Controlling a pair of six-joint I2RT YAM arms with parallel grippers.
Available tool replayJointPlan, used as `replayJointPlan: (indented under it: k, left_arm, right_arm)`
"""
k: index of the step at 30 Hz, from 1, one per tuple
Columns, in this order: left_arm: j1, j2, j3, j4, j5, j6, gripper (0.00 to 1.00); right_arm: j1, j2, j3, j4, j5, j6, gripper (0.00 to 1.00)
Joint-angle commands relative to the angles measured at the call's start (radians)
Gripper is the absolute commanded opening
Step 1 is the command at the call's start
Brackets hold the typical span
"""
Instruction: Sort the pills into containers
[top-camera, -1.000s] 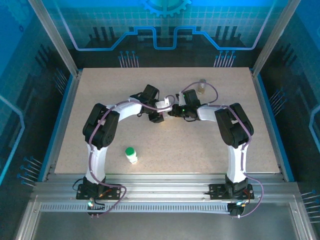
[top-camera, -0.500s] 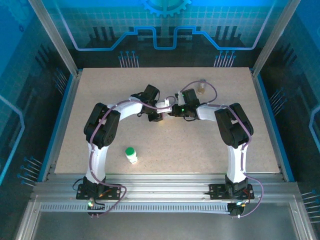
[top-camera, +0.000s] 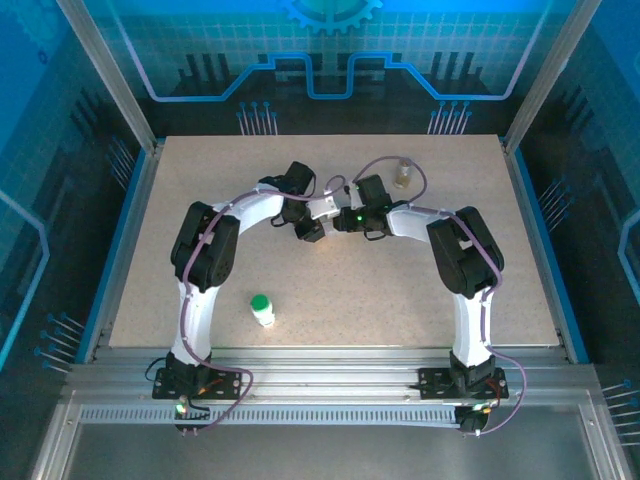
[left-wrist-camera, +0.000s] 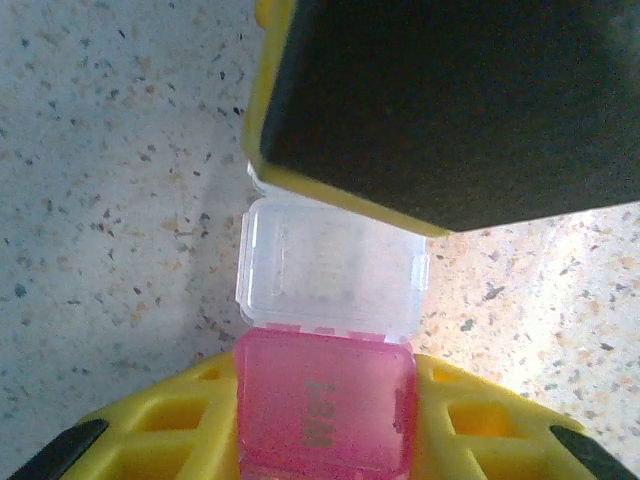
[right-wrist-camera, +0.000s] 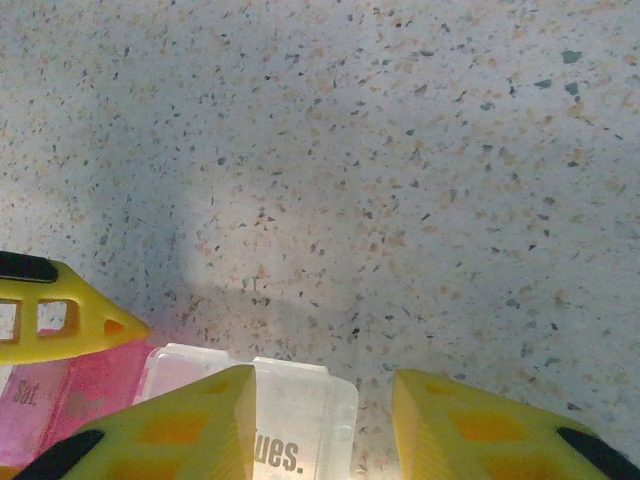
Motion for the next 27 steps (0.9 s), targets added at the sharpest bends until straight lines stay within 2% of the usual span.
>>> replayJointPlan:
  k: [1, 7, 13, 16, 22, 27]
  left_arm:
    - [0.015, 0.003, 0.044, -0.001, 0.013, -0.088, 0.32]
    - [0.03, -0.005, 0.045, 0.024, -0.021, -0.177, 0.3]
    - [0.061, -0.005, 0.07, 0.016, -0.018, -0.279, 0.31]
    - [0.063, -0.017, 0.055, 0.033, -0.024, -0.297, 0.32]
    - [0.057, -0.038, 0.021, 0.047, -0.025, -0.308, 0.32]
    - [0.061, -0.038, 0.018, 0.013, -0.033, -0.324, 0.36]
  right_arm:
    - [0.037, 0.042, -0.026, -0.233, 0.044, -0.059, 0.4]
    - [0.042, 0.043, -0.02, -0.268, 0.055, -0.071, 0.4]
    - [0.083, 0.049, -0.006, -0.339, 0.161, -0.115, 0.4]
    - [0.093, 0.046, -0.012, -0.364, 0.178, -0.121, 0.41]
    - [0.083, 0.025, -0.036, -0.343, 0.132, -0.096, 0.42]
    - [0.09, 0.027, -0.037, -0.345, 0.156, -0.104, 0.42]
